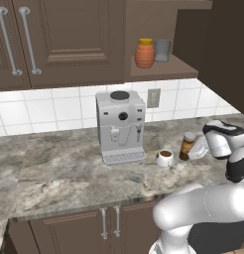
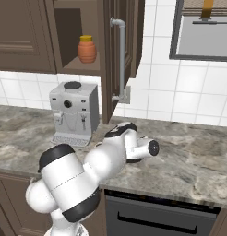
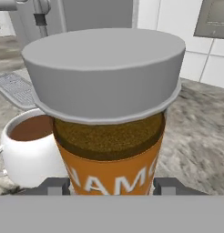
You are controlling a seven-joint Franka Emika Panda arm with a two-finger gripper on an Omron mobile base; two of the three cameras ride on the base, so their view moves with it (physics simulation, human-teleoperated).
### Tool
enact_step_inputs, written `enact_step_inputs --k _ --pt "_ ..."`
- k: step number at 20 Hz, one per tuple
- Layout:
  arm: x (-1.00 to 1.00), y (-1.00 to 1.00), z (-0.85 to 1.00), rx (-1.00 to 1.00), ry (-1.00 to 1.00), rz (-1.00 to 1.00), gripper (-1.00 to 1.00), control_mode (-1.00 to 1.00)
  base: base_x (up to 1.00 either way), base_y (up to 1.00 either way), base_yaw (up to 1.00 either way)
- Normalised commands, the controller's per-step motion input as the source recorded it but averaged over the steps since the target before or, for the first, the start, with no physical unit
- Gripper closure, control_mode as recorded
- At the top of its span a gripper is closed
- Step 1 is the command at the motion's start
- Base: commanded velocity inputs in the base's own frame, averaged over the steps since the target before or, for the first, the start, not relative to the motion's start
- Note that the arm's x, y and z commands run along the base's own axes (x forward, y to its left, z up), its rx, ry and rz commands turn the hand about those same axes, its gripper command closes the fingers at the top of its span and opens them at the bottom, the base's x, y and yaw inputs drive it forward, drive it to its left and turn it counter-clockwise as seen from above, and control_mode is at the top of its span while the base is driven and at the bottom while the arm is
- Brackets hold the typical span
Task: Pick the cinnamon and honey bottle from the cabinet and place them next to the mug.
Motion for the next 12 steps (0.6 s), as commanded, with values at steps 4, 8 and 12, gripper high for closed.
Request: enact_step_inputs --k 4,8,12 --pt "0.18 0.00 -0.07 0.00 0.00 0.01 1.00 -1.00 0.00 0.00 0.00" --pt "0.16 0.00 0.00 0.00 0.00 0.00 1.00 -1.00 0.00 0.00 0.00" --pt "0.09 0.05 0.00 0.00 0.00 0.00 1.00 -1.00 0.00 0.00 0.00"
